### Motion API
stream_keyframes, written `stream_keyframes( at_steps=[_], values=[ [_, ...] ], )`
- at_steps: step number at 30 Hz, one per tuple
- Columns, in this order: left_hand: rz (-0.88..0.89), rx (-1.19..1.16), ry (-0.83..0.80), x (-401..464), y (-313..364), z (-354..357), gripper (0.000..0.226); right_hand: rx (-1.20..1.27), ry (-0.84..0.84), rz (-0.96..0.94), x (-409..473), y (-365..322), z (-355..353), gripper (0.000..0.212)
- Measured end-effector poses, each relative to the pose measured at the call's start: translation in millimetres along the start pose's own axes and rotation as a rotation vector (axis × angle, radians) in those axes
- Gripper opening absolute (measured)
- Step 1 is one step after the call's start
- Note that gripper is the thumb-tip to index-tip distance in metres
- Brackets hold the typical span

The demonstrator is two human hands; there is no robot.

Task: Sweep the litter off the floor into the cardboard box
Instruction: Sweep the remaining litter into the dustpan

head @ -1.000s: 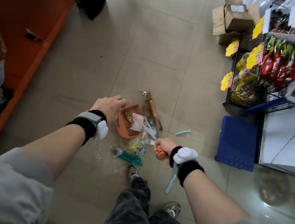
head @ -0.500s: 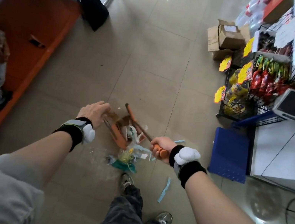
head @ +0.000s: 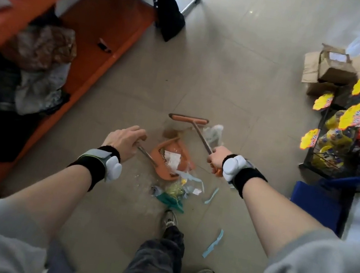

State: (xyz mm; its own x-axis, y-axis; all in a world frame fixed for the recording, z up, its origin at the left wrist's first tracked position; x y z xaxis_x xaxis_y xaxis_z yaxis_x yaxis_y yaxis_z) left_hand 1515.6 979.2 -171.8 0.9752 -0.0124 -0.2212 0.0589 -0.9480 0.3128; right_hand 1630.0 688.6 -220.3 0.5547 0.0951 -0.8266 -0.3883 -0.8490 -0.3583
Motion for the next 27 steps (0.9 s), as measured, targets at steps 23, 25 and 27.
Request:
stream_keyframes(
  at_steps=[23, 25, 27],
  values=[
    [-0.207, 0.05, 0.269, -147.1, 37.8, -49.5, 0.021, 0.206, -0.248, 0.298, -62.3, 127.9, 7.7, 0.033],
    [-0.24, 0.056, 0.31, -162.8, 54.8, -53.9, 0.021, 0.226, -0.364, 0.363, -92.7, 133.0, -13.8, 0.039],
    [-0.277, 0.061, 0.34, -178.7, 70.2, -57.5, 0.022, 0.266, -0.456, 0.408, -112.2, 139.9, -35.0, 0.038]
  ],
)
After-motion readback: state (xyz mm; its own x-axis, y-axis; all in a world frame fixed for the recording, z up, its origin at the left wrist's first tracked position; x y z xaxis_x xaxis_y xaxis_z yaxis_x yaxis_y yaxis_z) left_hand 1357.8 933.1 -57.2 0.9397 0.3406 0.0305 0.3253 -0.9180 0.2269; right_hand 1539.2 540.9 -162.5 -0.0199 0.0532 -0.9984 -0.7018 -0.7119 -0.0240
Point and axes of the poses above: each hand's wrist, its own x-axis towards the middle knuckle, its own z-axis out of the palm, y = z × x, the point moved 3 cm from there along x, towards the middle knuckle, and after that the axes turned 4 degrees about z, right-handed, at the moved point
